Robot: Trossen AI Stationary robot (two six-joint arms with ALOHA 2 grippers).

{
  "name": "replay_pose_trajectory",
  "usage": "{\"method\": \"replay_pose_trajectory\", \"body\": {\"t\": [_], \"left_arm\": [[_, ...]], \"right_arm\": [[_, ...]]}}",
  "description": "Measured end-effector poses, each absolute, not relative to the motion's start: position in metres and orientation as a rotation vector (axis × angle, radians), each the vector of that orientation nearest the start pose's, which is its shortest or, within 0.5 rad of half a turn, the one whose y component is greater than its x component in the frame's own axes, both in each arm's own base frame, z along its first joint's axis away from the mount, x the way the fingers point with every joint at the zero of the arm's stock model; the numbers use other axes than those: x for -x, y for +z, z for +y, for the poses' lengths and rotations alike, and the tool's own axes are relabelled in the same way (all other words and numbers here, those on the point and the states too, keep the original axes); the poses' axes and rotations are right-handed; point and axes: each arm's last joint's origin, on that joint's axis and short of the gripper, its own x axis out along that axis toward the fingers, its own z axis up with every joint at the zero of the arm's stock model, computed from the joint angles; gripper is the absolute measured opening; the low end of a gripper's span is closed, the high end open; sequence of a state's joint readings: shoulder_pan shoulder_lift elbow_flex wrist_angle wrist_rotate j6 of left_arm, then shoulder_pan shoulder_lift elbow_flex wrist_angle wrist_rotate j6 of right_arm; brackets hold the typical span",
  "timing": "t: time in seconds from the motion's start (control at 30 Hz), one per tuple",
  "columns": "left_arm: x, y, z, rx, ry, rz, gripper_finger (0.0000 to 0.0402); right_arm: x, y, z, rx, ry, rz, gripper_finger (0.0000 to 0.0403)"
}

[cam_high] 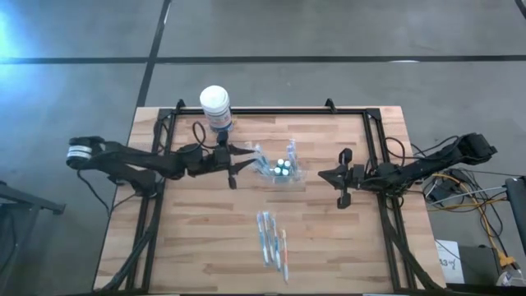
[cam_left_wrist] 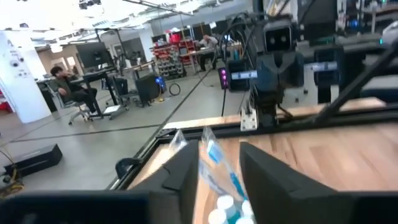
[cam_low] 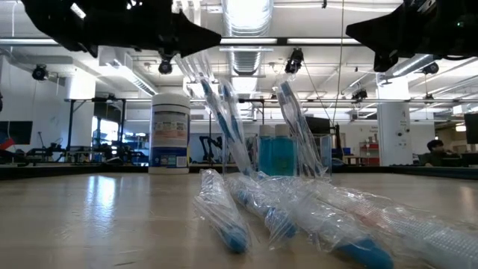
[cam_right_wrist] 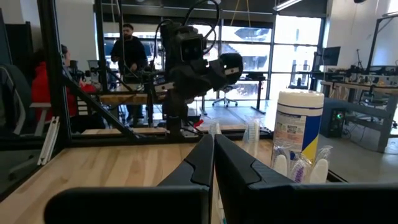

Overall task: Pick & Place toothbrushing station
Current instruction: Put the blue toothbrush into the transparent organizer, then put the orange toothbrush into the transparent organizer

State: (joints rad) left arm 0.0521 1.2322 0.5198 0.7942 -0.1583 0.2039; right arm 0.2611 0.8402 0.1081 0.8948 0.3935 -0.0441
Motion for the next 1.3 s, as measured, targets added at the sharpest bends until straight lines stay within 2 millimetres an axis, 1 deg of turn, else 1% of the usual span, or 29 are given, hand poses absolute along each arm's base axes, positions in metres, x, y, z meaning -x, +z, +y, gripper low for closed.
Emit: {"method": "replay_pose_trajectory", "body": {"t": [0.07,0.13,0.17,0.27,0.37,0.53,0.7,0.8,1.0,1.13,1.3], "left_arm": [[-0.249,0.239,0.017,-0.208,0.220,-0.042,0.0078],[-0.247,0.231,0.017,-0.206,0.220,-0.031,0.0027],[-0.246,0.229,0.017,-0.200,0.221,-0.035,0.0014],[-0.247,0.218,0.017,-0.179,0.222,-0.013,0.0011],[-0.249,0.212,0.018,-0.161,0.227,0.015,0.0004],[-0.252,0.206,0.018,-0.155,0.226,0.042,0.0004],[-0.253,0.205,0.019,-0.139,0.233,0.044,0.0006],[-0.251,0.210,0.018,-0.155,0.226,0.025,0.0011],[-0.244,0.237,0.008,-0.203,0.143,-0.089,0.0029],[-0.227,0.256,-0.002,-0.179,0.106,-0.143,0.0049],[-0.195,0.268,-0.015,-0.159,0.027,-0.071,0.0056]], "right_arm": [[-0.157,0.196,0.030,-0.009,-0.135,-0.151,0.0008],[-0.157,0.196,0.030,-0.013,-0.135,-0.152,0.0008],[-0.157,0.196,0.030,-0.017,-0.135,-0.153,0.0008],[-0.157,0.197,0.030,-0.020,-0.134,-0.154,0.0008],[-0.157,0.197,0.030,-0.020,-0.134,-0.154,0.0008],[-0.157,0.197,0.030,-0.020,-0.134,-0.154,0.0008],[-0.157,0.196,0.030,-0.019,-0.134,-0.154,0.0008],[-0.157,0.196,0.030,-0.019,-0.134,-0.153,0.0008],[-0.157,0.196,0.030,-0.018,-0.135,-0.151,0.0008],[-0.157,0.196,0.030,-0.021,-0.134,-0.151,0.0008],[-0.157,0.195,0.031,-0.033,-0.133,-0.144,0.0008]]}}
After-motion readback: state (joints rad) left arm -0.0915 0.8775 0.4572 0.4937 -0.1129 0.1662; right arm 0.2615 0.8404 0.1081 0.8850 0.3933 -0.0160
